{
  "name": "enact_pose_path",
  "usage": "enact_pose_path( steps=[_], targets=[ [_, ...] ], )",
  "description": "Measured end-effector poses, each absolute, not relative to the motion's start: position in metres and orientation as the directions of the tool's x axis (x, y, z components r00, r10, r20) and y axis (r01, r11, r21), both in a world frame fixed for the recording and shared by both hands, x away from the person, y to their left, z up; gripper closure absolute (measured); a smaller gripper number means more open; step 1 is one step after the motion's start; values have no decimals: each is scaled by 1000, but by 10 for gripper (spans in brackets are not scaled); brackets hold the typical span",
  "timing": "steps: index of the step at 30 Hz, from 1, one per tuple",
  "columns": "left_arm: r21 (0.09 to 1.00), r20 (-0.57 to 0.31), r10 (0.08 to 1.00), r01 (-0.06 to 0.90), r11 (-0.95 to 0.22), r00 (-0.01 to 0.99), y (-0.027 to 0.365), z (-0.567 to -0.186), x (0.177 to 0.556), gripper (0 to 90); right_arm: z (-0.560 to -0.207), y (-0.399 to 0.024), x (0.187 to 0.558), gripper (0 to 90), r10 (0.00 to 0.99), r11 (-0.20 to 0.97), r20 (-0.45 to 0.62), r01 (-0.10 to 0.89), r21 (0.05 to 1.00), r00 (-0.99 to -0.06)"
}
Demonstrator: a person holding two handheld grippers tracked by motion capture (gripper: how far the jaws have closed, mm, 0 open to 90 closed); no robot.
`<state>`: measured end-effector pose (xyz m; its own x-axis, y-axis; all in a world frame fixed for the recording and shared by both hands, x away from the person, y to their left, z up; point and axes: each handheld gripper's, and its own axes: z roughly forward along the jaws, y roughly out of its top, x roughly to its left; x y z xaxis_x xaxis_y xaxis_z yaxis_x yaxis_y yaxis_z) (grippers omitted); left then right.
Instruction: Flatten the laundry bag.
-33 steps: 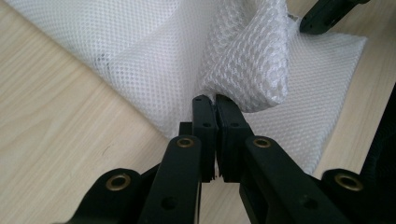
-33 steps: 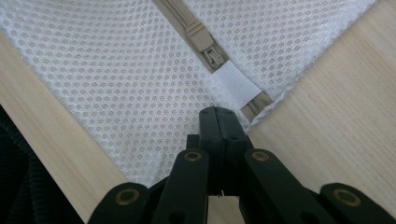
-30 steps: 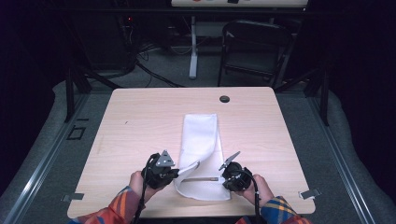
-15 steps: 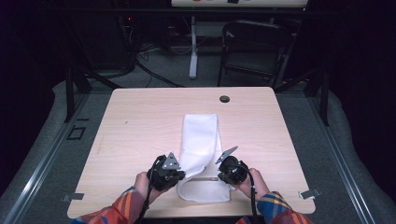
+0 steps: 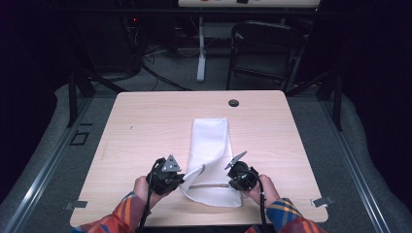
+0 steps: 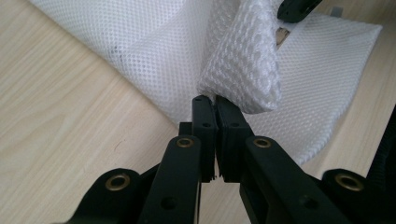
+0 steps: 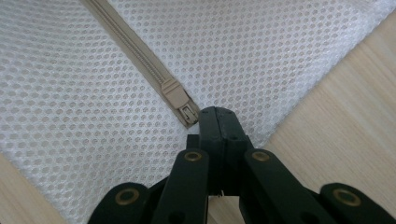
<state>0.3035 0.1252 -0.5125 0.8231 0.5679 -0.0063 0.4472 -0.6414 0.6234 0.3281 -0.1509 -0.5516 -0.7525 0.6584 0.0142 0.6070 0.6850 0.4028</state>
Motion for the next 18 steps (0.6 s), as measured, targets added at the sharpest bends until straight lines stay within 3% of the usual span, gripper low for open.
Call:
enact_pose_path(
  steps=[18],
  targets=[
    [546,-20,586,500,-672,810,135,-521,299,879,-551,-158,330,900,700,658,-4,644,389,-714]
  ],
)
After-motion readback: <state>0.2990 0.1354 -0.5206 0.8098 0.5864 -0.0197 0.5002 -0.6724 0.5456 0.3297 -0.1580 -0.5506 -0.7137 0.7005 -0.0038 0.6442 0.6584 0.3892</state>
